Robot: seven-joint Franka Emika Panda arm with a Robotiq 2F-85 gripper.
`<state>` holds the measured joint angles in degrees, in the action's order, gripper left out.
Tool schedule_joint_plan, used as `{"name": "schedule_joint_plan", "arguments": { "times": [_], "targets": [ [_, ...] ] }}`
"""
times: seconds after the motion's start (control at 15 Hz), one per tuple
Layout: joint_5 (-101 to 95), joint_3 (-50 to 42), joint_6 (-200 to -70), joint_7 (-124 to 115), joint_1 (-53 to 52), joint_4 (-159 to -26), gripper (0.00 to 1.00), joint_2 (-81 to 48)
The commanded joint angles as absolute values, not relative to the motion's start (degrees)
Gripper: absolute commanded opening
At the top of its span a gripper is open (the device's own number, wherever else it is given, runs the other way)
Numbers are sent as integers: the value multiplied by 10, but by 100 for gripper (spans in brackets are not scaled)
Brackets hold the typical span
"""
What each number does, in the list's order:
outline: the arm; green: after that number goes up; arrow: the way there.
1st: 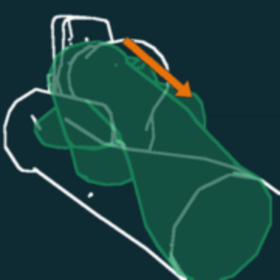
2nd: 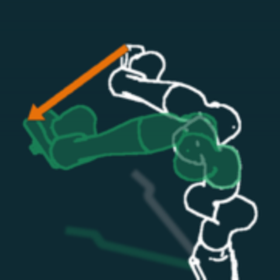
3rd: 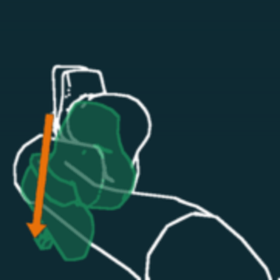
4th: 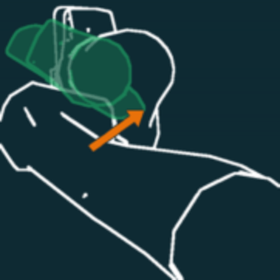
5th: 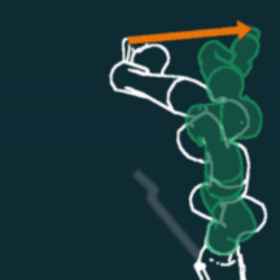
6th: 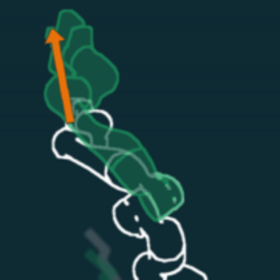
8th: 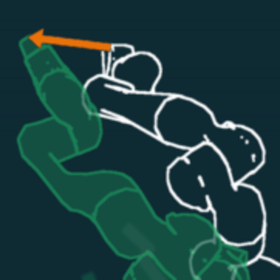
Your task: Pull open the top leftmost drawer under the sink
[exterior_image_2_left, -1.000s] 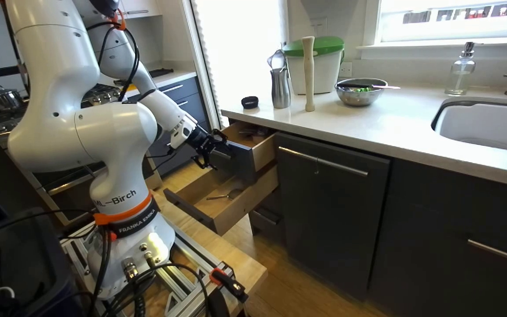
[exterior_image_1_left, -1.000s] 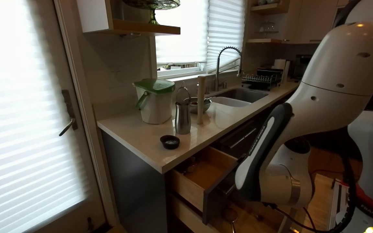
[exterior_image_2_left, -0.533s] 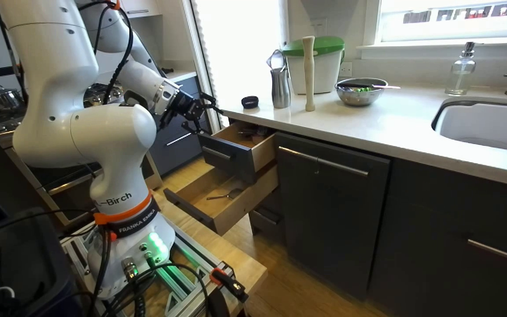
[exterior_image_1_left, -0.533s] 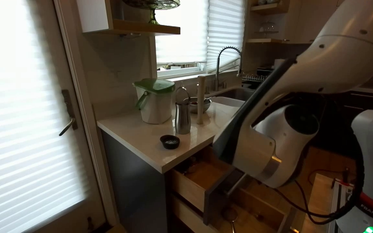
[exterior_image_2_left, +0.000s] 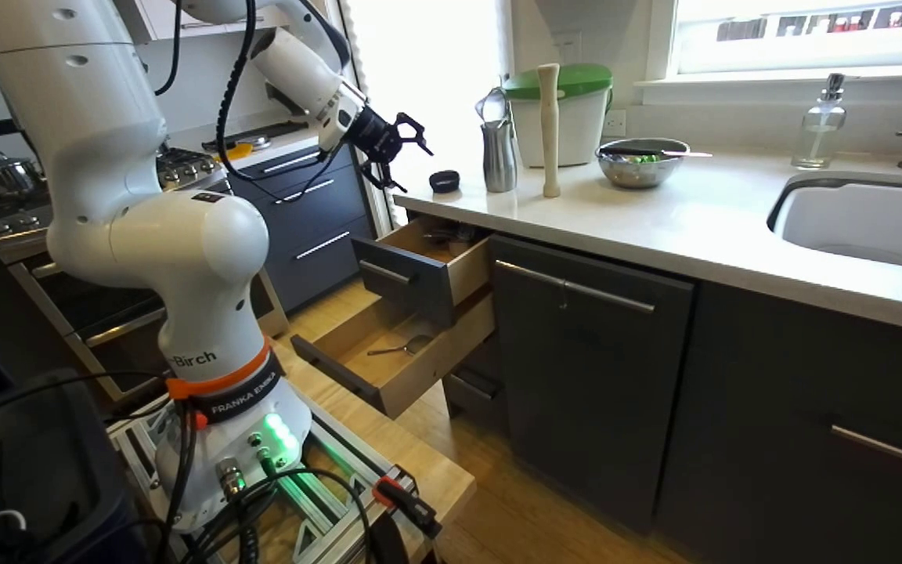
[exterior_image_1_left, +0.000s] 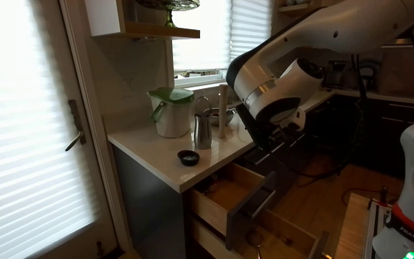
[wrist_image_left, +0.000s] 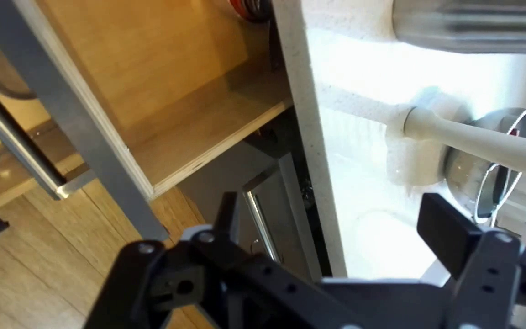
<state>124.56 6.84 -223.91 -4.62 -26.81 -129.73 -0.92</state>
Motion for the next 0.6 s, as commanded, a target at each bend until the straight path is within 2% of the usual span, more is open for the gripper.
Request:
{"name": "schedule_joint_plan", "arguments": {
  "times": [0.0,0.53],
  "targets": [
    [1284,108,-2194,-103,-217,-1261,100,-33],
    [1266,129,-2193,-135,-202,-1263,100,-35]
  ]
}}
